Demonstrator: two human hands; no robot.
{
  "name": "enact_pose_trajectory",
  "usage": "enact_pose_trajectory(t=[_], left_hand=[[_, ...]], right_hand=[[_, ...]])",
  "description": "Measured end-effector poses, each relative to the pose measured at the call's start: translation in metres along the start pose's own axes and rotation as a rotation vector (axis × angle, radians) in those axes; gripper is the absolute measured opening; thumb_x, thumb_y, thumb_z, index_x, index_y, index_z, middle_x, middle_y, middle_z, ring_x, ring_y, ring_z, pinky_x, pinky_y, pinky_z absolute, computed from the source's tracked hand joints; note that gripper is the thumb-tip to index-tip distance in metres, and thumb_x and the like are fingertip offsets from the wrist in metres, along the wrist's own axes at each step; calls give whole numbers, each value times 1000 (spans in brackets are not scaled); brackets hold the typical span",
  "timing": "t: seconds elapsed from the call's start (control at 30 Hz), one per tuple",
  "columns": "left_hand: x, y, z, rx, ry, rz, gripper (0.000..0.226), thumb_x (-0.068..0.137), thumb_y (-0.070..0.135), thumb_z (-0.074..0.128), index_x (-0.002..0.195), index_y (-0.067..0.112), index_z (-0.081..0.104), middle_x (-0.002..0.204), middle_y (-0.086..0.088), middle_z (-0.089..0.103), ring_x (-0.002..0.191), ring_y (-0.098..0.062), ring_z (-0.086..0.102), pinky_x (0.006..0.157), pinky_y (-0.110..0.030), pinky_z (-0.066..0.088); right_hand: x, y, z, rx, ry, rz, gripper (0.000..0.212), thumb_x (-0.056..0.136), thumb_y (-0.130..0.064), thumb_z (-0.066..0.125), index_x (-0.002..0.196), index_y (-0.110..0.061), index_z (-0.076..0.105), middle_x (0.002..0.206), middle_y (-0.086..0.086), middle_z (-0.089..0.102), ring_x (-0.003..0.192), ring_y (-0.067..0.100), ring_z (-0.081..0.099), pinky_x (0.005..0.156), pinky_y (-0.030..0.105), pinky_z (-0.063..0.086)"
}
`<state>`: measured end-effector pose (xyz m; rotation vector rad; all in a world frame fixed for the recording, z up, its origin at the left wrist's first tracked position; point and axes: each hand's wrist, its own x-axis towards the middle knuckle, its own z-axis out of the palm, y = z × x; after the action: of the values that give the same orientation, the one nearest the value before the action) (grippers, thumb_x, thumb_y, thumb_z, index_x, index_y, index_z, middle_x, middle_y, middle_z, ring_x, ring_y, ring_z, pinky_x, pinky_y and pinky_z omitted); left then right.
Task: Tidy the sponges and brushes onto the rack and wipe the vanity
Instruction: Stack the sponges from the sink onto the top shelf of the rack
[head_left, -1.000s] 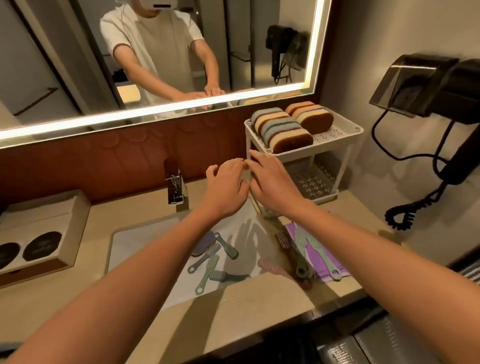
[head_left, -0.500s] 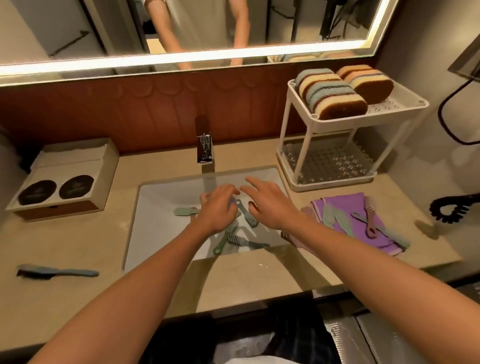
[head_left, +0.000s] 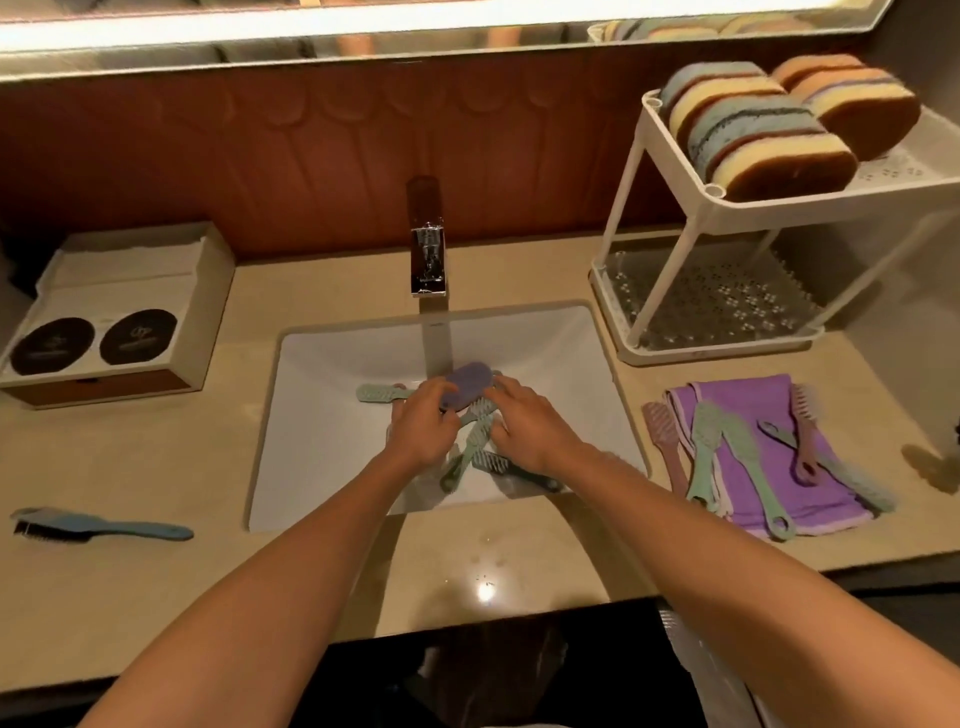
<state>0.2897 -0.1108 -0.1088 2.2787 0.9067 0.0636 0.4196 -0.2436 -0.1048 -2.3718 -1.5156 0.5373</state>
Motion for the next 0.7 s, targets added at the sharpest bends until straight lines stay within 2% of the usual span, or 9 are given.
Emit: enact_pose_trajectory(t=[0.13, 0.27, 0.37, 0.43, 0.57, 0.7], left_hand=[[21, -15, 4, -30, -34, -76, 54, 79, 32, 40, 128, 15, 58, 137, -7, 59, 125, -33, 54, 104, -44, 41], [41, -22, 13, -77, -54, -145, 45, 86, 28, 46, 127, 14, 57, 134, -9, 59, 121, -35, 56, 100, -43, 44], [59, -27, 22, -95, -64, -159, 37, 94, 19, 55, 130, 11, 56, 137, -12, 57, 124, -32, 55, 108, -44, 40], [69, -29, 24, -96, -73, -195, 41, 92, 25, 54, 132, 14, 55, 139, -9, 55, 127, -30, 54, 113, -47, 36], [82, -37, 33, -41, -132, -279, 61, 79, 35, 46, 138, 22, 51, 143, -5, 52, 129, -26, 49, 114, -42, 30], [96, -39, 47, -119, -176, -361, 50, 98, 21, 52, 146, 14, 41, 146, -10, 46, 137, -25, 40, 87, -10, 17]], right_hand=[[24, 8, 15, 34, -61, 32, 54, 98, -15, 50, 151, -9, 41, 165, 16, 25, 149, 34, 31, 115, 47, 36], [51, 15, 27, 66, -77, 82, 49, 98, -11, 49, 147, -4, 45, 162, 19, 30, 147, 36, 31, 114, 45, 35], [69, 22, 38, 113, -88, 126, 43, 96, -9, 50, 139, -4, 51, 154, 19, 39, 140, 38, 39, 109, 45, 39], [83, 25, 43, 137, -106, 147, 40, 96, -10, 51, 135, -4, 53, 148, 19, 42, 132, 38, 44, 105, 45, 42], [105, 32, 51, 178, -120, 219, 44, 96, -17, 50, 139, -7, 47, 143, 20, 42, 128, 38, 44, 107, 45, 43], [120, 37, 60, 213, -129, 281, 55, 97, -22, 51, 147, -5, 39, 137, 21, 45, 127, 40, 44, 106, 48, 43]])
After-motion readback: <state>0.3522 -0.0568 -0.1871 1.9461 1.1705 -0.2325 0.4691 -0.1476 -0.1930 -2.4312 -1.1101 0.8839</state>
